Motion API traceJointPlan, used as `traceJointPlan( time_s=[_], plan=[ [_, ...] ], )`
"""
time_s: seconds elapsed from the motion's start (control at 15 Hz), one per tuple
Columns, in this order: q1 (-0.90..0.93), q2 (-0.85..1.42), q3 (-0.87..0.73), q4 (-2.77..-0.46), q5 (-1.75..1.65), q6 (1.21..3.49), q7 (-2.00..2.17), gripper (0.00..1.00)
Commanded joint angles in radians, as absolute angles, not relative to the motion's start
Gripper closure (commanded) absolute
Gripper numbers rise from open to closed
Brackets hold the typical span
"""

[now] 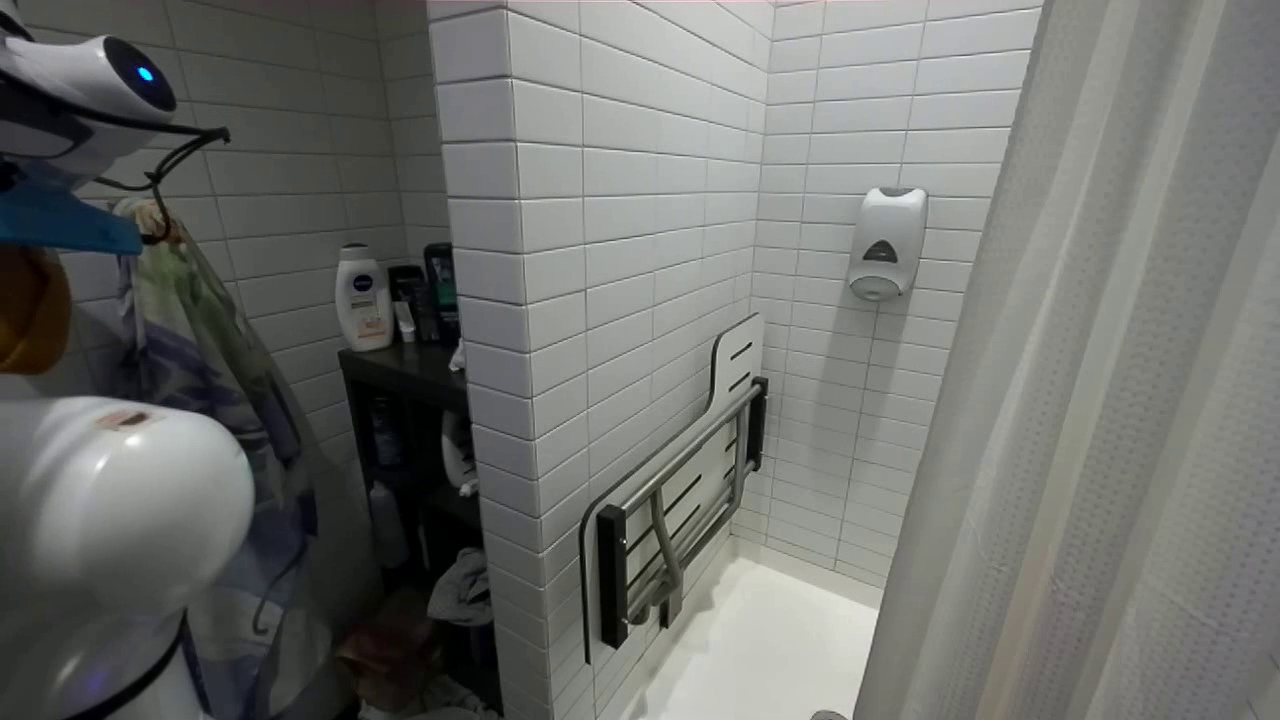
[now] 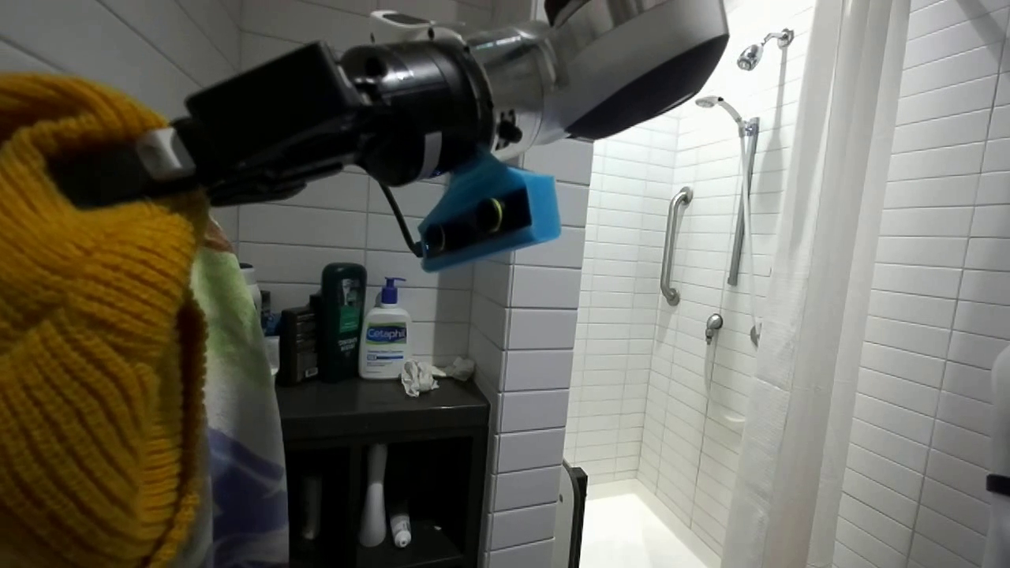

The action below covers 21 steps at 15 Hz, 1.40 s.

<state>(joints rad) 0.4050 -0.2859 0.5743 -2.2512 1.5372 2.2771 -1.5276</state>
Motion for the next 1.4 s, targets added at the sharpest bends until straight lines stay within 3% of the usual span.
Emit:
traceJointPlan(
  time_s=[0.0,0.2,0.27,0.4,1.0,1.33],
  plan=[
    [0.41,-0.241,0.577,-2.22,1.519,2.306,-1.528,0.99],
    [0.412,-0.215,0.579,-2.219,1.508,2.321,-1.525,0.99],
    [0.411,-0.206,0.581,-2.219,1.493,2.326,-1.519,0.69],
    [0.414,-0.186,0.581,-2.217,1.47,2.334,-1.512,0.65],
    [0.418,-0.157,0.566,-2.216,1.429,2.361,-1.503,0.04],
    [0.408,-0.188,0.537,-2.245,1.426,2.376,-1.502,0.0]
  ],
)
